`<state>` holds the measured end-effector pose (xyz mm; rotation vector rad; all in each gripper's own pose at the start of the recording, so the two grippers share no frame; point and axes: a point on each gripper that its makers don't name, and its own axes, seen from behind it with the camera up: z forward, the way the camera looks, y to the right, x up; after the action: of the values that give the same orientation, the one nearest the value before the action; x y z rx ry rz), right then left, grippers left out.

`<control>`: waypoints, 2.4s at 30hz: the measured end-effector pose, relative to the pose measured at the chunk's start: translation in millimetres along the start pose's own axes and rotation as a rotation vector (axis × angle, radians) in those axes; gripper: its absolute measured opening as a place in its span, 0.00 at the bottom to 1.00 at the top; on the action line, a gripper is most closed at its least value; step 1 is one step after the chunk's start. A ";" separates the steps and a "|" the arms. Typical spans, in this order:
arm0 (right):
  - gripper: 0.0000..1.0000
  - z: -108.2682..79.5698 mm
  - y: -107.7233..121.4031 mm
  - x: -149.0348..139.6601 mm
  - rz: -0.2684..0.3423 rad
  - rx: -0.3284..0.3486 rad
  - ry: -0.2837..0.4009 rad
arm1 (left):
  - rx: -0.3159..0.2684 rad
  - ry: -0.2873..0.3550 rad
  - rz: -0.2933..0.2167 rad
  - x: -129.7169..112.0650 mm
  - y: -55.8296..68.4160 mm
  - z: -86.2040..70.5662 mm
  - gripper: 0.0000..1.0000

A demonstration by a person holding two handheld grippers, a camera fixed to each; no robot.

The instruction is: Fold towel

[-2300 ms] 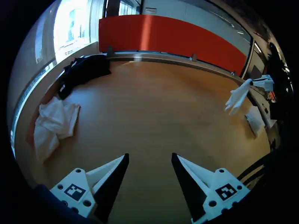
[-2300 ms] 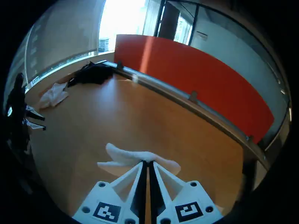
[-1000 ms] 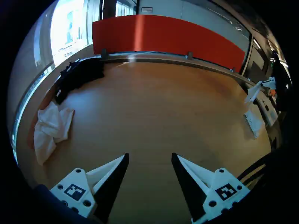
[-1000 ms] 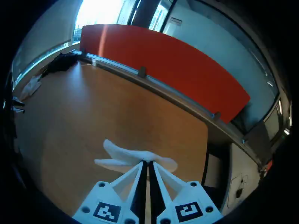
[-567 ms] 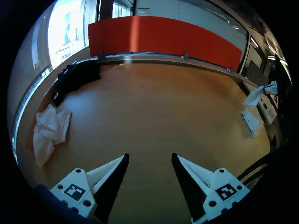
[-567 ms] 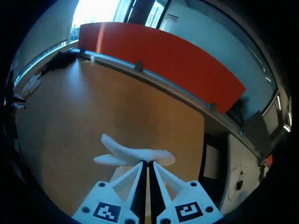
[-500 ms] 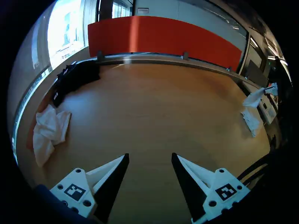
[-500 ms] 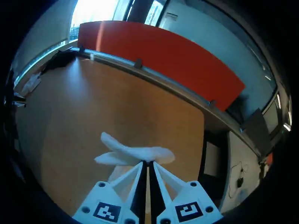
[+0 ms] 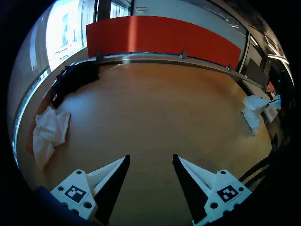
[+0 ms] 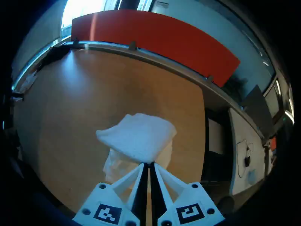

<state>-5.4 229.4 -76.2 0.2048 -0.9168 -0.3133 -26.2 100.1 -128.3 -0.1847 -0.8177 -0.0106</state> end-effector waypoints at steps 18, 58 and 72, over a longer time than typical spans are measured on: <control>0.04 23.6 12.1 -54.4 0.040 -0.040 -0.106 | 0.004 -0.007 0.017 -7.2 -3.1 -4.9 0.83; 0.06 69.7 24.7 -106.2 0.107 -0.054 -0.254 | 0.044 -0.018 0.003 -16.9 -15.3 -11.9 0.84; 0.15 58.5 38.0 -113.8 0.122 -0.113 -0.261 | 0.036 -0.012 0.008 -13.7 -17.4 -12.0 0.84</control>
<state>-110.3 302.6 -114.6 0.0027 -1.1606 -0.2812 -28.2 80.1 -143.4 -0.1543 -0.8283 0.0132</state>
